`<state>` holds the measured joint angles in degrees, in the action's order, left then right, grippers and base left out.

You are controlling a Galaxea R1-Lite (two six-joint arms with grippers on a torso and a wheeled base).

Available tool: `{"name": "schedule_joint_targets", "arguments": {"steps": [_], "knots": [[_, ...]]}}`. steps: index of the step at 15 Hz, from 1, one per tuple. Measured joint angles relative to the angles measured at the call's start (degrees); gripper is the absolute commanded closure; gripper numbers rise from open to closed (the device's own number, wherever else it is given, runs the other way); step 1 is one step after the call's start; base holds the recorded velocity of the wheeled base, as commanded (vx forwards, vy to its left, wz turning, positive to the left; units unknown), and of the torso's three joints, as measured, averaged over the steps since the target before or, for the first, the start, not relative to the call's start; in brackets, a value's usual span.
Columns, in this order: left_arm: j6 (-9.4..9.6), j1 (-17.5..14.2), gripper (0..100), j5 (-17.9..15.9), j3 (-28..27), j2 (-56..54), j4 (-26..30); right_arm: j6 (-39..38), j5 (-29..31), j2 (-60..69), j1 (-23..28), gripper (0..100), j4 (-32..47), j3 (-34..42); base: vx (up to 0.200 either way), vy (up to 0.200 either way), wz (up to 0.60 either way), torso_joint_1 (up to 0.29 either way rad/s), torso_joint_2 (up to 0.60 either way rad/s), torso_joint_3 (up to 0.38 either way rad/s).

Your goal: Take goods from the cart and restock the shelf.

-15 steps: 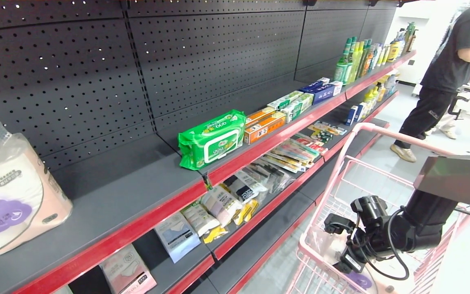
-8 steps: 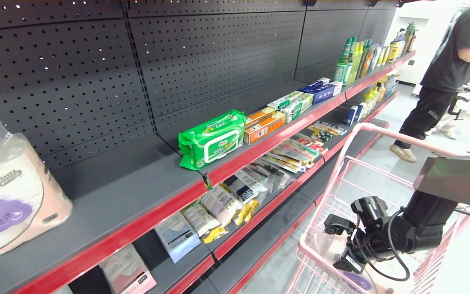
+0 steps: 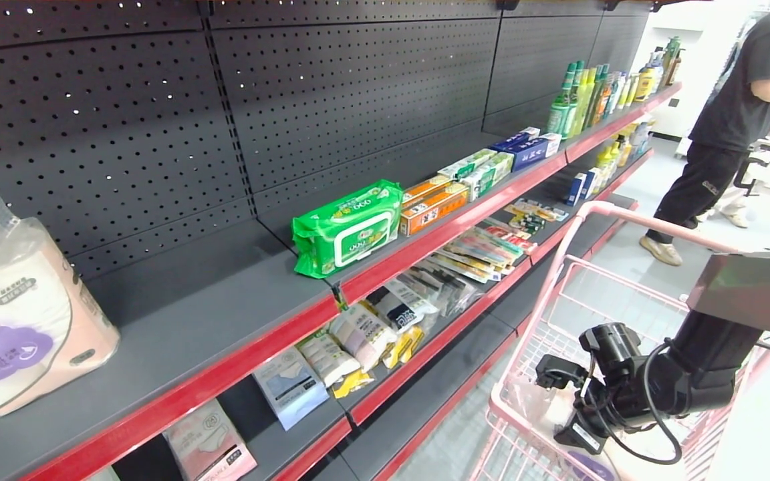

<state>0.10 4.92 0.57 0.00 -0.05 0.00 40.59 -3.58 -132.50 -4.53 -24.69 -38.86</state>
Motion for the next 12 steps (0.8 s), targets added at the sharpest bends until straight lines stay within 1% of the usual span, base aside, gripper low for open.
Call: {"name": "schedule_joint_targets", "arguments": {"steps": [1,2,3,5,6,9,12], "knots": [[-0.05,0.0,0,0.0,0.0,0.0,0.0,0.1,0.0,1.4,0.0,100,2.4,-0.2,0.000,0.000,0.00,0.000,0.00,0.000],[-0.07,0.0,0,0.0,0.0,0.0,0.0,0.2,0.0,3.0,-0.1,100,8.2,-1.5,0.000,0.000,0.00,0.000,0.00,0.000],[-0.07,0.0,0,0.0,0.0,0.0,0.0,0.2,0.0,4.8,-0.1,100,15.8,-4.0,0.000,0.000,0.00,0.000,0.00,0.000],[-0.10,0.0,0,0.0,0.0,0.0,0.0,0.0,0.0,7.3,0.0,100,26.3,-10.7,0.000,0.000,0.00,0.000,0.00,0.000],[-0.10,0.0,0,0.0,0.0,0.0,0.0,-0.2,0.0,8.3,0.0,100,28.3,-13.6,0.000,0.000,0.00,0.000,0.00,0.000],[-0.10,0.0,0,0.0,0.0,0.0,0.0,-0.6,0.1,10.6,0.7,100,29.4,-20.0,0.000,0.000,0.00,0.000,0.00,0.000],[-0.10,0.0,0,0.0,0.0,0.0,0.0,-1.8,1.3,14.1,2.0,100,29.5,-23.1,0.000,0.000,0.00,0.000,0.00,0.000]]}}
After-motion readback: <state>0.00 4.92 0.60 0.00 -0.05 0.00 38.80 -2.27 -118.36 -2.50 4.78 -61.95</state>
